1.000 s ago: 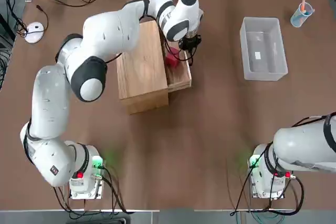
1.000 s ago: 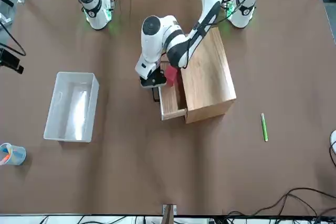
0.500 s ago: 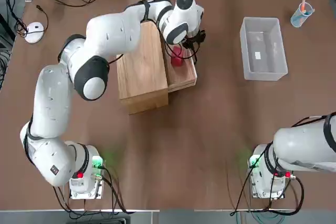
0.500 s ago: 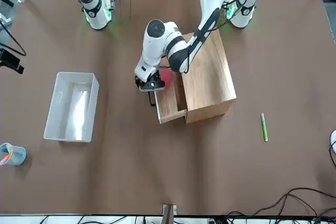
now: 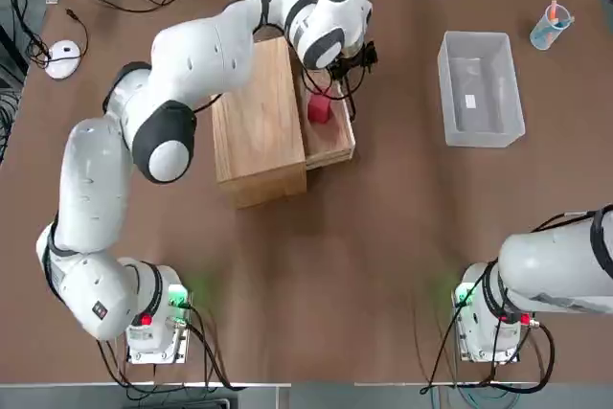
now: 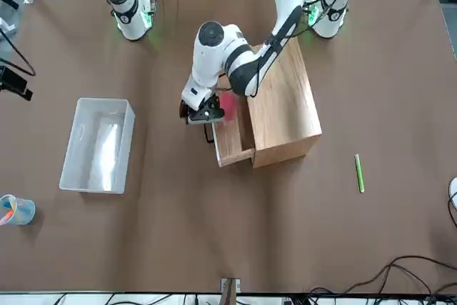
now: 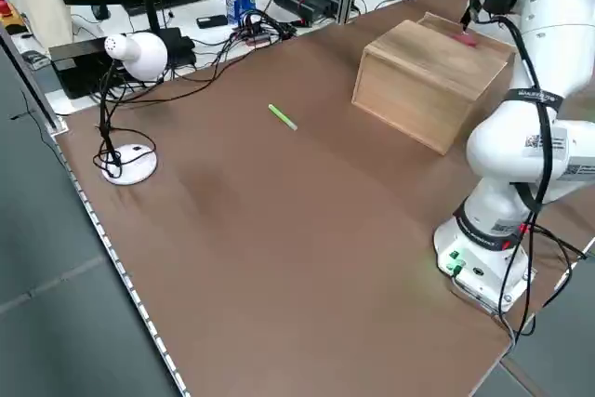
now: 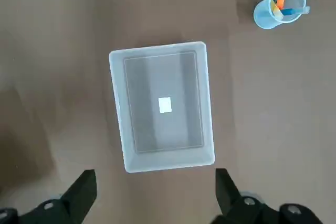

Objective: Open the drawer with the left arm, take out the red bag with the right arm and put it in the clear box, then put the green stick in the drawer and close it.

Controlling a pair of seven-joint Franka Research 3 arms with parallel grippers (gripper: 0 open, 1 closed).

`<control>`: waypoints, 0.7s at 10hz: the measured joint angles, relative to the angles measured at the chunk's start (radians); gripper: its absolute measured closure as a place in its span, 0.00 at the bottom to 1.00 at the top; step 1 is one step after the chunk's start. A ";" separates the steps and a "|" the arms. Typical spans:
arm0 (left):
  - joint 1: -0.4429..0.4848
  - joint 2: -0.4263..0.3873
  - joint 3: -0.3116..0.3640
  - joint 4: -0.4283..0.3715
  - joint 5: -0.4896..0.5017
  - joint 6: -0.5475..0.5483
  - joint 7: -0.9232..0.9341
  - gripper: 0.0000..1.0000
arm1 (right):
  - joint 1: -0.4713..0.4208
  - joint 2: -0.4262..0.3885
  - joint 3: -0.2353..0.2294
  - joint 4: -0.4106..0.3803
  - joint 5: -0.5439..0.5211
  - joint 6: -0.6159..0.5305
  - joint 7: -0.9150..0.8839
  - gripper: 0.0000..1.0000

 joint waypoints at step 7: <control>0.094 -0.174 0.012 -0.002 0.000 -0.280 0.010 0.00 | 0.000 0.000 0.000 0.001 0.000 0.000 0.000 0.00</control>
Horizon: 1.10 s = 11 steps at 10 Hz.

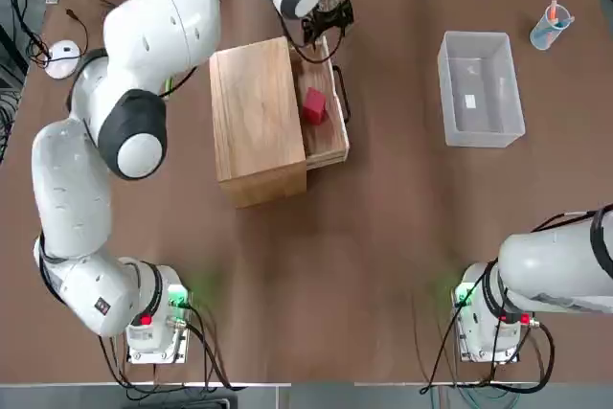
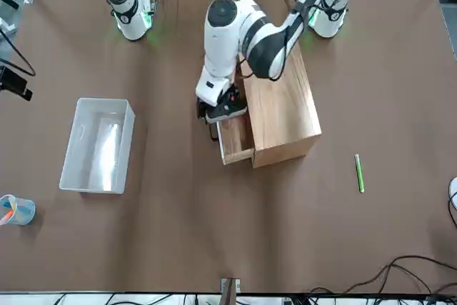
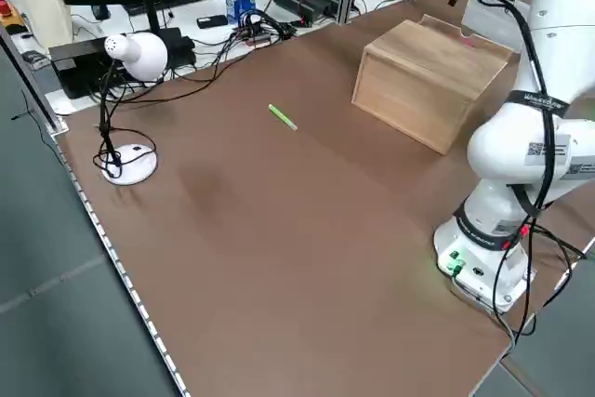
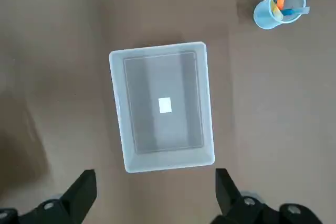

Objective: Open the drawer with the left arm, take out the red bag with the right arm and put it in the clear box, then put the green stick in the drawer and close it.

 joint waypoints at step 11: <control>0.313 -0.391 0.341 -0.739 -0.205 0.292 0.823 0.00 | 0.017 0.019 0.004 0.001 0.001 0.000 -0.001 0.00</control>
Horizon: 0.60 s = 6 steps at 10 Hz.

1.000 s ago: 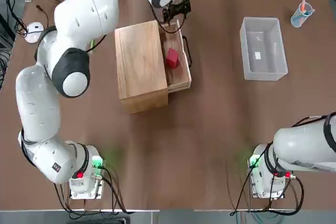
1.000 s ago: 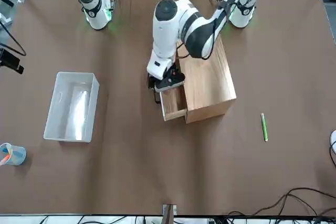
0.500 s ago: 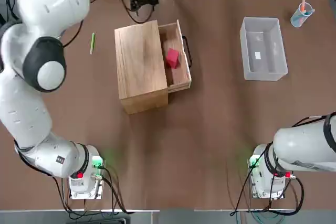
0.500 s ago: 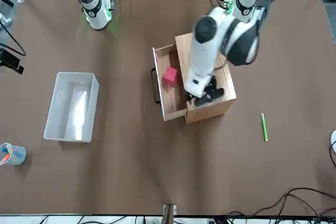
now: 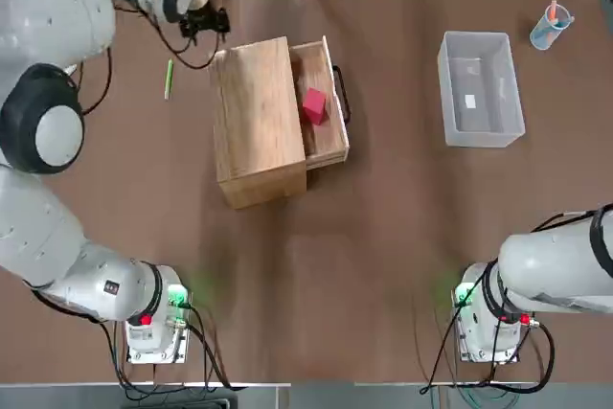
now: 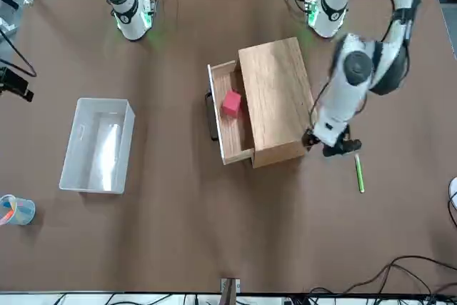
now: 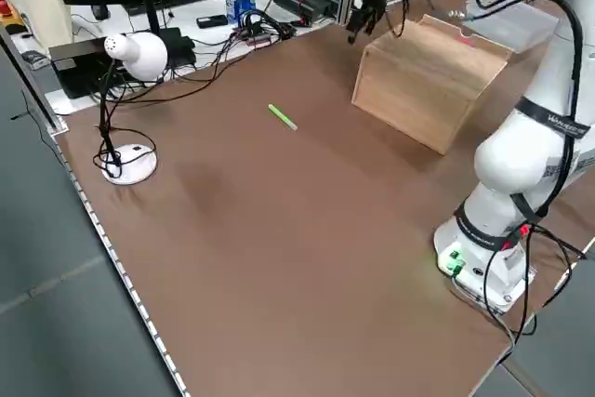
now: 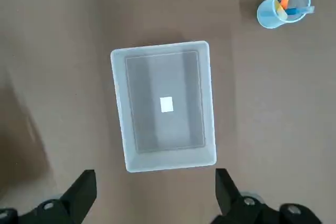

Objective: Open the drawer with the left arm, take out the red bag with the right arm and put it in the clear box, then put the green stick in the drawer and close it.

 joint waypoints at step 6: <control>0.132 0.189 0.176 -0.014 -0.123 0.122 0.421 0.00 | 0.252 0.152 0.007 0.001 0.000 0.083 0.325 0.00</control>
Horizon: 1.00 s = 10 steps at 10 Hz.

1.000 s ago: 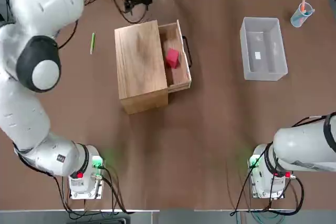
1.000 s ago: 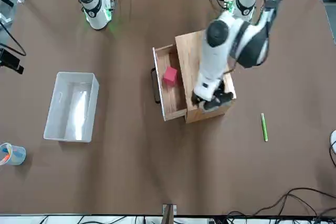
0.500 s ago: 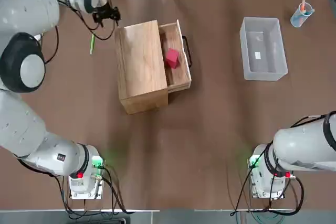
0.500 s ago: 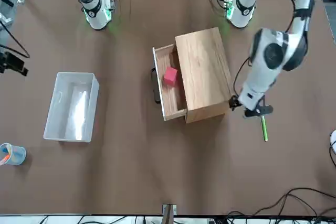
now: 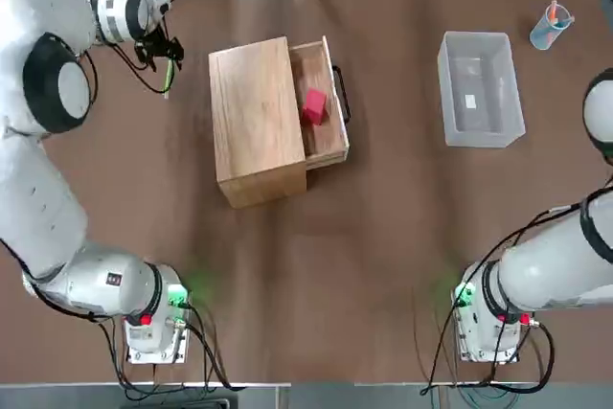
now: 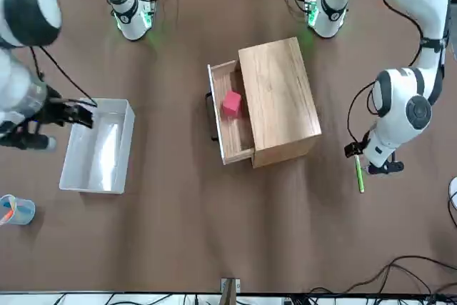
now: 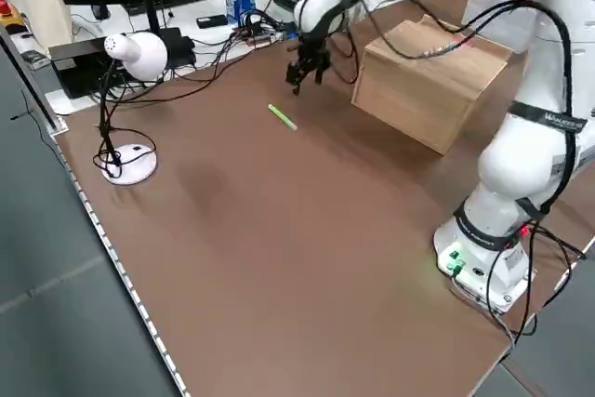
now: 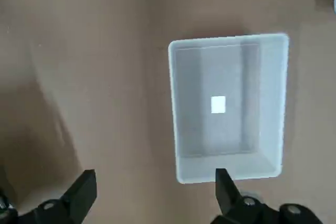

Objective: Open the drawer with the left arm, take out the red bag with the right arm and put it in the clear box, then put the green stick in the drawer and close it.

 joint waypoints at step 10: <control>0.060 0.269 0.023 0.192 -0.169 0.044 0.177 0.43 | 0.561 0.089 0.007 -0.058 -0.013 0.048 1.401 0.00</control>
